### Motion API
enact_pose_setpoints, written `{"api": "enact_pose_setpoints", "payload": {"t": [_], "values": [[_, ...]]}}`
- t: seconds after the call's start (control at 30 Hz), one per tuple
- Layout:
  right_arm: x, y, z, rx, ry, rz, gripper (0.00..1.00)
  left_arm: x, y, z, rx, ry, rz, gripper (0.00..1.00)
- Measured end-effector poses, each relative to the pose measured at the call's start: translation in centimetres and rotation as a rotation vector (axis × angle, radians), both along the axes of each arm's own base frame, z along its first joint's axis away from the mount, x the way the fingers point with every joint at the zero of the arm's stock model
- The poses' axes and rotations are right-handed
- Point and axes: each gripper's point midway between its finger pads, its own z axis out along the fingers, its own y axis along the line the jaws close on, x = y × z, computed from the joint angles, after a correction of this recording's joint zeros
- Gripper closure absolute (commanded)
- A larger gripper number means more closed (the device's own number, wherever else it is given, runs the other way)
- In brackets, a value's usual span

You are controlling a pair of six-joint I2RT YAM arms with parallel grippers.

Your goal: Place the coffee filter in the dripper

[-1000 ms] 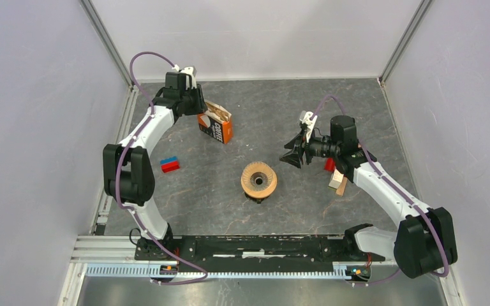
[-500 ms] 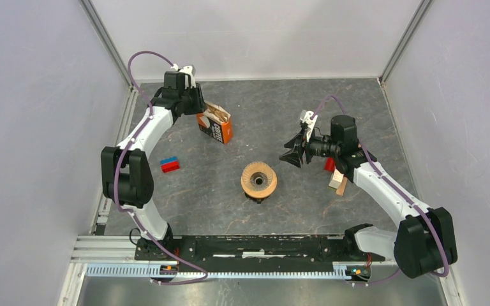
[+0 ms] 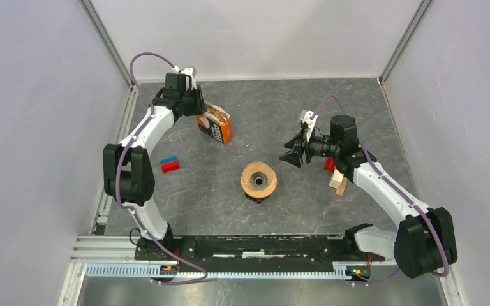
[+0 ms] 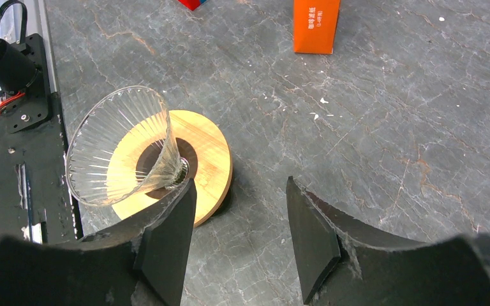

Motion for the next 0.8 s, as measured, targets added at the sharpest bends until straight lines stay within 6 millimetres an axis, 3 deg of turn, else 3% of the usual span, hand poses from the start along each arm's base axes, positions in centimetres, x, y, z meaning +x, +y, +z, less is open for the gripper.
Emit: {"api": "enact_pose_setpoints", "payload": {"t": [0.3, 0.47, 0.73, 0.8], "values": [[0.07, -0.03, 0.0, 0.001, -0.004, -0.002, 0.39, 0.4, -0.08, -0.56, 0.001, 0.011, -0.001, 0.65], [0.03, -0.19, -0.31, -0.001, 0.003, -0.006, 0.39, 0.4, -0.11, -0.56, 0.0, 0.011, -0.002, 0.74], [0.0, -0.18, -0.39, -0.001, 0.005, -0.005, 0.39, 0.46, -0.22, -0.39, -0.005, 0.008, -0.005, 0.97], [0.02, -0.19, -0.41, -0.001, 0.003, -0.006, 0.39, 0.48, -0.23, -0.32, -0.006, 0.007, -0.006, 0.98]]}}
